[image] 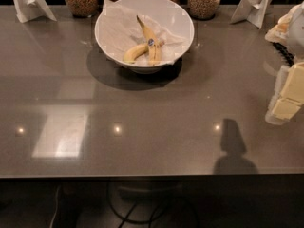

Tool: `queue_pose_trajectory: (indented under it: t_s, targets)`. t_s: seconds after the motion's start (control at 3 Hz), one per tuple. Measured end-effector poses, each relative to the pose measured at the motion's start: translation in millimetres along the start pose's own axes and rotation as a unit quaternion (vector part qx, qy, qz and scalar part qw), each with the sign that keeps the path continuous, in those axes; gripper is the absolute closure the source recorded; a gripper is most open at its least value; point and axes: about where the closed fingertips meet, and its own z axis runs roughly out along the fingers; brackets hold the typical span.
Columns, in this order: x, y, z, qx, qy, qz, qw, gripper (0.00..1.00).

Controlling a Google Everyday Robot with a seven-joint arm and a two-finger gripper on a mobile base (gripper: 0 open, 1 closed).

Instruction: Pick banana from white bowl

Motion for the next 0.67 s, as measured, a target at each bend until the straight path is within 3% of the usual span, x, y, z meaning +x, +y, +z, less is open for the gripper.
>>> queue_pose_trajectory:
  t_s: [0.33,0.67]
  targets:
    - [0,0,0,0.0,0.0,0.0,1.0,0.0]
    - [-22,-14,7,0.014,-0.043,-0.001,0.999,0.0]
